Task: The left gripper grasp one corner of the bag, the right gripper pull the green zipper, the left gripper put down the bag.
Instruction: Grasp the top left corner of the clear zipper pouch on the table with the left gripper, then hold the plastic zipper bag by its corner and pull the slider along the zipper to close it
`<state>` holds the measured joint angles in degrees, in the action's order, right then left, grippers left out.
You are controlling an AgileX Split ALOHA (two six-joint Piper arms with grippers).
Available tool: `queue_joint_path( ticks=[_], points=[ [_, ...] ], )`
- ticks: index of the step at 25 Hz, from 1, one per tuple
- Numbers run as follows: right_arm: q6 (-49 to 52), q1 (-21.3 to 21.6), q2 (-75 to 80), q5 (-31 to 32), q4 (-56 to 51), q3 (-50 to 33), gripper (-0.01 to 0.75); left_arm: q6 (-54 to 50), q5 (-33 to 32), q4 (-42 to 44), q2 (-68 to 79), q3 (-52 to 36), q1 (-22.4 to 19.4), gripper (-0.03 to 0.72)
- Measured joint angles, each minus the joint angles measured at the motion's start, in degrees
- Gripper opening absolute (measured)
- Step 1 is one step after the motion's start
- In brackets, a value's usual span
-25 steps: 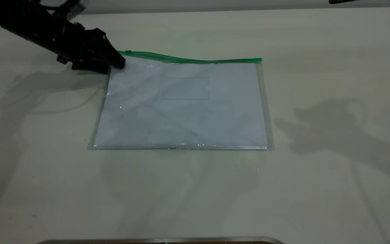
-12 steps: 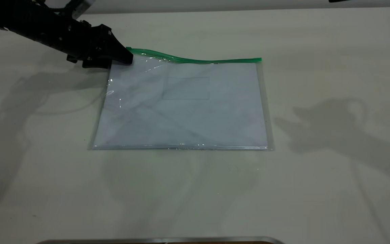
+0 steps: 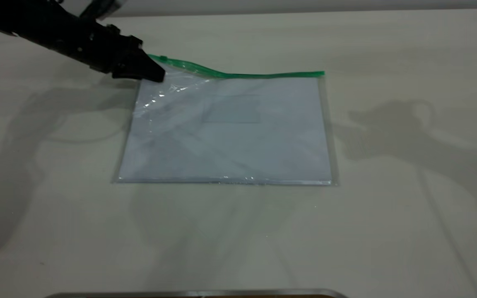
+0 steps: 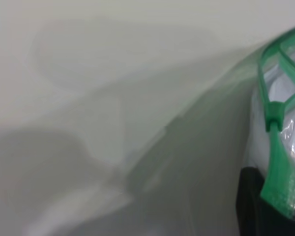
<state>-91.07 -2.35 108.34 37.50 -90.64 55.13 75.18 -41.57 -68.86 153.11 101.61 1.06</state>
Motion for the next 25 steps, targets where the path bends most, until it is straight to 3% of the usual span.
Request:
queue_joint_path(
  ticks=[8,15,19,25],
  points=[
    [-0.1,0.0,17.6,7.9,0.0,17.7,0.537,17.7,-0.8,-0.2,-2.4,0.0,3.6,0.059],
    [-0.8,-1.7,28.7,16.3,0.3,32.7,0.537,34.8,-8.6,-0.4,-2.6,0.0,5.1,0.069],
    [-1.9,-5.3,31.9,16.6,1.8,36.8,0.537,40.6,-12.2,-2.2,-2.6,0.0,5.2,0.073],
    [-3.9,-10.4,34.3,13.4,2.9,37.4,0.537,41.6,-12.4,-2.8,-2.6,0.0,5.2,0.073]
  ],
)
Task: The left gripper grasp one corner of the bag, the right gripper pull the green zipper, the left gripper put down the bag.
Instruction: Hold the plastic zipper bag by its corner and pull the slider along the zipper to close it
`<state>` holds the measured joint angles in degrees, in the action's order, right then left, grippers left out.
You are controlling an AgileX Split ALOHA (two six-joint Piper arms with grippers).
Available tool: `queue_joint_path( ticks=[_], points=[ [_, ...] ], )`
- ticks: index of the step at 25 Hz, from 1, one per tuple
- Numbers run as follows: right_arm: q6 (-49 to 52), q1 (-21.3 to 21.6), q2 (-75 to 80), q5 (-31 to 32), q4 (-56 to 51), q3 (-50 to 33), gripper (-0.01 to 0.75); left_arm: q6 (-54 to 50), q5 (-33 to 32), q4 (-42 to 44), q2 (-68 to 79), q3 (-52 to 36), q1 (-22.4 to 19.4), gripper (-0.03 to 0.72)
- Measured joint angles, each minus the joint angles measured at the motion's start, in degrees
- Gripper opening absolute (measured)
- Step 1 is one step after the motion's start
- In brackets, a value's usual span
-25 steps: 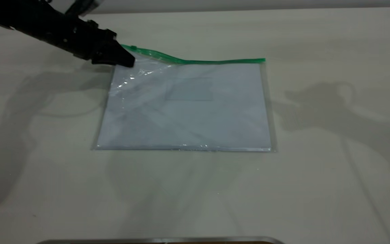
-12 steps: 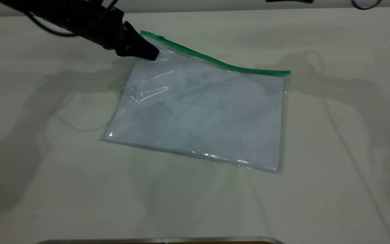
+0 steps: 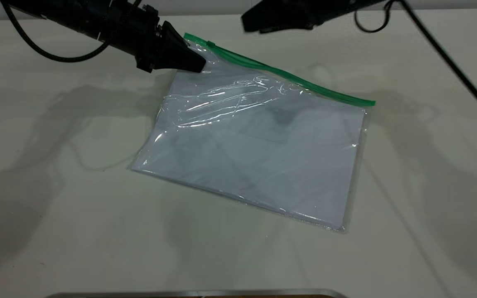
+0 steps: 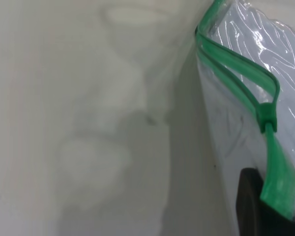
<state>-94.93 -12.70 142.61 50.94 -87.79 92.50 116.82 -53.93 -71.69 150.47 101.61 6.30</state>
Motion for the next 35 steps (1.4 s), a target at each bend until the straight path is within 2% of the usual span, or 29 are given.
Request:
queue_joint_path(
  ticks=[7,17,27,35],
  points=[
    [-1.4,-2.0,0.9,-3.8,-1.9,0.3,0.534,0.2,-0.8,0.0,0.0,0.0,0.0,0.074],
    [-4.5,-3.3,3.6,-4.3,-9.9,0.5,0.51,1.3,-1.2,-0.1,0.0,0.0,1.8,0.074],
    [-4.7,-3.6,4.6,-4.3,-11.7,0.5,0.508,1.4,-1.2,-0.4,0.0,0.0,2.2,0.074],
    [-4.8,-5.6,4.6,-4.1,-12.0,0.5,0.496,1.4,-1.2,-0.4,0.0,0.0,2.2,0.074]
  ],
)
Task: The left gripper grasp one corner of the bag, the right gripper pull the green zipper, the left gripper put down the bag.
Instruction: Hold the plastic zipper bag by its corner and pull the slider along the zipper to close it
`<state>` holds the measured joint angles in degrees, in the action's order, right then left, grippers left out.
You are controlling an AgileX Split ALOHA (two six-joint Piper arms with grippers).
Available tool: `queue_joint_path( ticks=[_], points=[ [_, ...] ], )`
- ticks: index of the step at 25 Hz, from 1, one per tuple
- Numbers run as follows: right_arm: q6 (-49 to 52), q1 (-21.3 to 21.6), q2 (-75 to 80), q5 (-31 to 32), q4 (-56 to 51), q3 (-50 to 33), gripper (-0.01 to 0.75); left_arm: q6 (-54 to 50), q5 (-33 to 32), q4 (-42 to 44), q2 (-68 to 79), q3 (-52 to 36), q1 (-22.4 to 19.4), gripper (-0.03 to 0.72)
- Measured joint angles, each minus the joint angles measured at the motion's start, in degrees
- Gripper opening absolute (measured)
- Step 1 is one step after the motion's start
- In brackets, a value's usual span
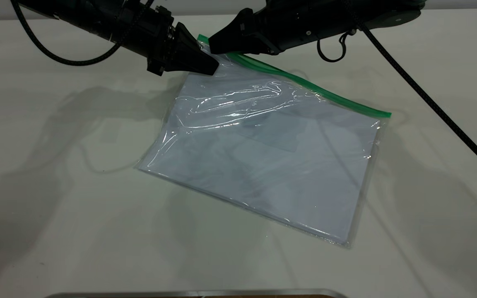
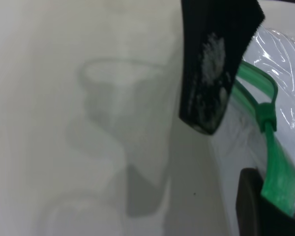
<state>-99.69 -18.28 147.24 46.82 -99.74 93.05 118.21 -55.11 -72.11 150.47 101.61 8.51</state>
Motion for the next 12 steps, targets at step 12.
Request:
queue_joint_path(
  ticks=[12],
  points=[
    [-0.4,0.1,0.0,0.5,1.8,0.1,0.208,0.0,0.0,0.0,0.0,0.0,0.0,0.074]
  ],
)
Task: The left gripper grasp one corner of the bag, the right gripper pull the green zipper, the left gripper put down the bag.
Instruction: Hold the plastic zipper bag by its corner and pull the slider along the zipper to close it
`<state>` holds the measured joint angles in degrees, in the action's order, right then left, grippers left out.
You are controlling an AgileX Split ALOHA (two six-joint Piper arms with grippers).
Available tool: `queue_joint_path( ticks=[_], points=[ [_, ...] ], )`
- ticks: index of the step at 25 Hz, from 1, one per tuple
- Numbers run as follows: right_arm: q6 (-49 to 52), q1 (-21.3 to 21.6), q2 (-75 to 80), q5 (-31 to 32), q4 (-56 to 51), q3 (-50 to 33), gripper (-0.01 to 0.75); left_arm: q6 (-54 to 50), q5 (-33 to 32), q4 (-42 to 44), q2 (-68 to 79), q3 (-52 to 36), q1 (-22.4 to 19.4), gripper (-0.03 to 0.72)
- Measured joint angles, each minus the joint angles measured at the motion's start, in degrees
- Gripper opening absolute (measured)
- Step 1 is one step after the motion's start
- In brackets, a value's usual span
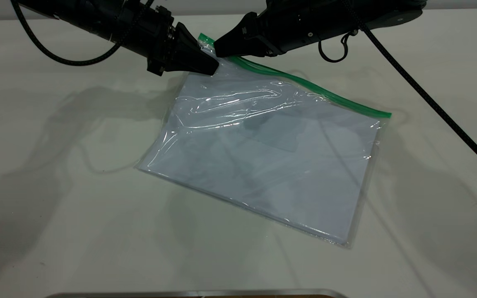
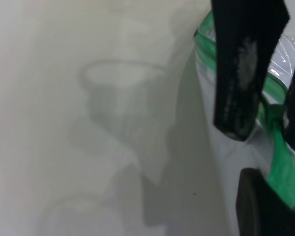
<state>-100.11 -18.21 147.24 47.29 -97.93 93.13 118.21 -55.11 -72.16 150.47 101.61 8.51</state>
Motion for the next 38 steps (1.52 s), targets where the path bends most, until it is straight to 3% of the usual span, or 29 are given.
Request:
queue_joint_path(
  ticks=[4,6,17,38],
  points=[
    [-2.0,0.0,0.0,0.9,0.7,0.0,0.069,0.1,-0.3,0.0,0.0,0.0,0.0,0.074],
    [-2.6,0.0,0.0,1.2,0.9,0.0,0.038,0.1,-0.6,0.0,0.0,0.0,0.0,0.074],
    [-3.8,1.3,0.0,3.0,1.1,0.0,0.037,-0.9,-1.3,-1.1,0.0,0.0,-0.2,0.053],
    [-4.3,1.7,0.0,1.8,0.1,0.4,0.037,-0.8,-7.4,-5.6,0.0,0.0,-5.5,0.053]
  ],
)
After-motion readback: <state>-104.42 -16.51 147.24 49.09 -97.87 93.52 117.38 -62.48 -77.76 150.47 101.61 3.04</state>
